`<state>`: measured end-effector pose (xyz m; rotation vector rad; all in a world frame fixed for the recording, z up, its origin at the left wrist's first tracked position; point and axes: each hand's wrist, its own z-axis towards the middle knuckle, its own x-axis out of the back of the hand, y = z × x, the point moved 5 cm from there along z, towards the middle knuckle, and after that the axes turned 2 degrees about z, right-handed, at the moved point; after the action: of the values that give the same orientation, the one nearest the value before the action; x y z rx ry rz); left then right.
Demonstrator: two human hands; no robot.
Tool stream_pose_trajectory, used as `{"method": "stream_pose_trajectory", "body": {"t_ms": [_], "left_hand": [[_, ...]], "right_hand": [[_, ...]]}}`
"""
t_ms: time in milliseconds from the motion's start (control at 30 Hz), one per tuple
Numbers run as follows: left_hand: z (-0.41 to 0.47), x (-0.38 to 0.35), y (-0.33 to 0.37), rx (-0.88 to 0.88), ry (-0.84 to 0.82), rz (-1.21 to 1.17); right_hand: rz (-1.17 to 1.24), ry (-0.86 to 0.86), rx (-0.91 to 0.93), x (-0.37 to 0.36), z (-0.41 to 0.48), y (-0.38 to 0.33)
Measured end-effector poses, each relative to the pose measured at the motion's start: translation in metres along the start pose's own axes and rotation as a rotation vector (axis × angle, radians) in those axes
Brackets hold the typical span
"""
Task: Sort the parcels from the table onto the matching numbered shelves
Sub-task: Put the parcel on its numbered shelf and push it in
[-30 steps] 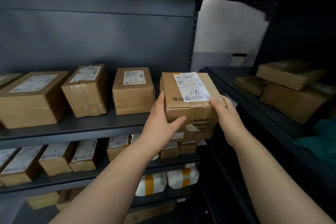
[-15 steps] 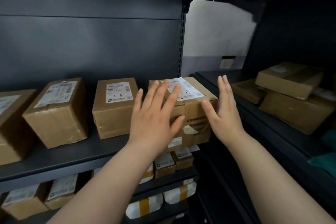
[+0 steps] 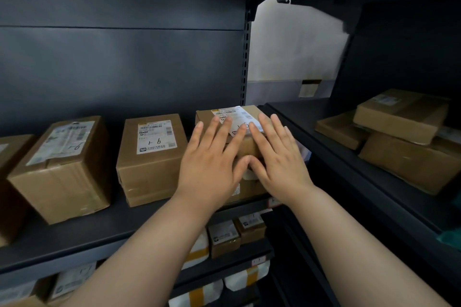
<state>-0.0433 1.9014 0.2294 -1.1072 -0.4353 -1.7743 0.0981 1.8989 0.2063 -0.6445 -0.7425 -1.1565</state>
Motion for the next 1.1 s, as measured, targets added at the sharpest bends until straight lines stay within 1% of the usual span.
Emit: {"method": "stream_pose_trajectory", "body": {"t_ms": [200, 400, 567, 667, 767, 933, 1100], "left_hand": [[0.025, -0.013, -0.016, 0.044, -0.113, 0.095], [0.038, -0.025, -0.028, 0.062, -0.121, 0.092], [0.04, -0.017, -0.015, 0.002, 0.009, -0.003], [0.044, -0.017, 0.005, -0.065, 0.042, -0.064], [0.046, -0.014, 0.032, -0.157, 0.076, -0.136], [0.032, 0.0, 0.091, -0.375, 0.102, -0.31], [-0.01, 0.021, 0.162, -0.655, 0.111, -0.471]], "right_hand": [[0.025, -0.06, -0.009, -0.024, 0.029, 0.007], [0.005, -0.134, -0.001, -0.033, 0.048, 0.011], [-0.023, -0.091, -0.041, -0.018, 0.033, 0.016], [-0.059, -0.082, -0.097, -0.002, 0.011, 0.024], [-0.147, -0.122, -0.244, 0.022, -0.018, 0.037], [-0.302, -0.158, -0.508, 0.07, -0.09, 0.047], [-0.414, -0.134, -0.719, 0.12, -0.178, 0.024]]}}
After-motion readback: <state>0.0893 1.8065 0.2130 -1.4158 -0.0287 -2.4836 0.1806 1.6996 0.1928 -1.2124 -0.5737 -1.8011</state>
